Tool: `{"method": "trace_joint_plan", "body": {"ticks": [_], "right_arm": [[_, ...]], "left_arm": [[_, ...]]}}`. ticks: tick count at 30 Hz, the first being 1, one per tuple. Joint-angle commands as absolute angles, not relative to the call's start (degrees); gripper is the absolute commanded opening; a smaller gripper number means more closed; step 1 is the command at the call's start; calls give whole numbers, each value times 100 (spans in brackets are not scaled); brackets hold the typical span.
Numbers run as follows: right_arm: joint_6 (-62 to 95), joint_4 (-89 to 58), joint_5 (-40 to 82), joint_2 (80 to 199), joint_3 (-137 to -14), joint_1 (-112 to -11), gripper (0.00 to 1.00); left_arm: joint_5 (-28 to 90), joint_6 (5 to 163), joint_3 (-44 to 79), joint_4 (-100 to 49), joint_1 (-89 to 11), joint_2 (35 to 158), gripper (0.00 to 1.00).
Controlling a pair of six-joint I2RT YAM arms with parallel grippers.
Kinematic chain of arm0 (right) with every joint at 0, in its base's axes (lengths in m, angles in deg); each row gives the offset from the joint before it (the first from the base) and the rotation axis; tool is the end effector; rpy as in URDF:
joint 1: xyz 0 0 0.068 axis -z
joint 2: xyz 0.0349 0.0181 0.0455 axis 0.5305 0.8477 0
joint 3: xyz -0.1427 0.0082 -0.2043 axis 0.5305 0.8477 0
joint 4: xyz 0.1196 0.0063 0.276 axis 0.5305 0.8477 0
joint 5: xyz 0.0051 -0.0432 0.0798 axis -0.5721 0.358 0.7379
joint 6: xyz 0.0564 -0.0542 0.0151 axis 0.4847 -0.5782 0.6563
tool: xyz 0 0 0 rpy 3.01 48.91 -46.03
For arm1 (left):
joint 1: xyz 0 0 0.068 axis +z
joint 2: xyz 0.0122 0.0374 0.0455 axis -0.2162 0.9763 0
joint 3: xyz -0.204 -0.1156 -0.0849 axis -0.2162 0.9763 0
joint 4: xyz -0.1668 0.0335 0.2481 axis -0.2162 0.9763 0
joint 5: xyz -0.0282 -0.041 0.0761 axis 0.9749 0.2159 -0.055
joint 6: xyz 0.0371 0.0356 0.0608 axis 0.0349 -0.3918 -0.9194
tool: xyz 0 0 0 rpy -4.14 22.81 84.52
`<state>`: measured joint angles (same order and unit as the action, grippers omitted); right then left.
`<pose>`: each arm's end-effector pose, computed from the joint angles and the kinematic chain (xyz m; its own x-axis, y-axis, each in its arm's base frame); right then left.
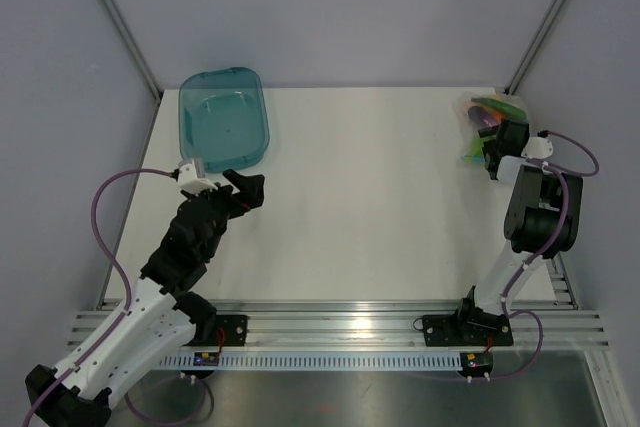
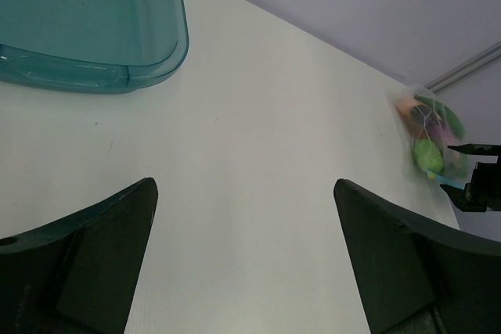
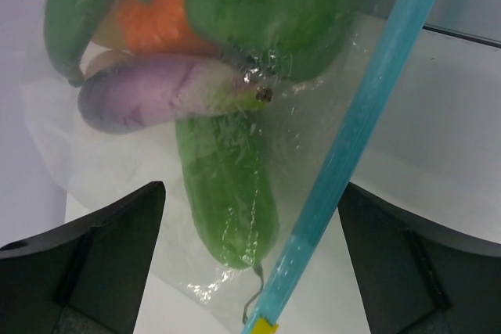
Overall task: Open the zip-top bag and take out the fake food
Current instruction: Move the zipper food storage bag to the center of the board.
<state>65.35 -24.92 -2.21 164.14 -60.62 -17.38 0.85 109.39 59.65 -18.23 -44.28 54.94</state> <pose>0.4240 -0.1301 0.1018 0.0572 0.8095 -0.5843 0.7275 0.3670 0.5797 0.2241 -0.1086 0.2638 -0.2162 -0.5244 -0.8235 0.0527 0.8360 -0.5462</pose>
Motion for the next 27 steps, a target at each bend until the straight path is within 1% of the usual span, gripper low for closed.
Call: {"method": "trace_joint_plan", "body": {"ticks": [1, 4, 5, 7, 8, 9, 10, 11, 12, 13, 14, 15, 16, 17, 18, 23, 27], "right_arm": [[6504, -2682, -375, 16710, -6382, -1710, 97], [6548, -2744, -366, 16921, -6497, -1710, 86], [6609, -2744, -332, 16948, -6523, -1710, 79], [6636, -2796, -331, 17010, -6524, -1710, 70], [6653, -2823, -296, 17018, -6515, -1710, 62], [6688, -2823, -322, 17010, -6497, -1718, 58], [6697, -2814, -331, 17001, -6480, -1710, 53], [6706, -2814, -331, 16984, -6462, -1710, 46], [6715, -2823, -331, 16940, -6445, -1710, 35], [6732, -2858, -322, 16913, -6366, -1710, 28], [6759, -2893, -261, 16878, -6322, -1718, 24], [6768, -2928, -200, 16826, -6278, -1710, 13], [6759, -2946, -156, 16799, -6225, -1710, 9], [6759, -2955, -34, 16738, -6199, -1718, 3], [6750, -2972, 20, 16702, -6172, -1718, 0], [6680, -3043, 161, 16342, -5821, -1806, 0], [6557, -2762, 231, 15885, -5820, -2139, 0]], "left_arm": [[178, 10976, 5797, -2157, -4448, 5441, 99], [178, 10976, 5806, -2166, -4448, 5449, 99], [186, 10976, 5806, -2166, -4448, 5449, 99], [195, 10976, 5806, -2175, -4448, 5449, 99], [195, 10976, 5806, -2166, -4448, 5449, 99], [213, 10976, 5806, -2166, -4448, 5449, 99], [213, 10984, 5797, -2166, -4448, 5449, 99], [213, 10976, 5797, -2166, -4448, 5449, 99], [204, 10967, 5797, -2166, -4448, 5449, 99], [187, 10958, 5788, -2157, -4448, 5449, 99], [187, 10958, 5788, -2148, -4448, 5449, 99], [178, 10958, 5779, -2148, -4448, 5449, 99], [195, 10958, 5779, -2157, -4448, 5441, 99], [204, 10958, 5779, -2148, -4448, 5441, 99], [195, 10958, 5779, -2157, -4448, 5441, 99], [230, 10958, 5797, -2210, -4448, 5484, 99], [397, 10818, 5823, -2315, -4448, 5572, 99]]}}
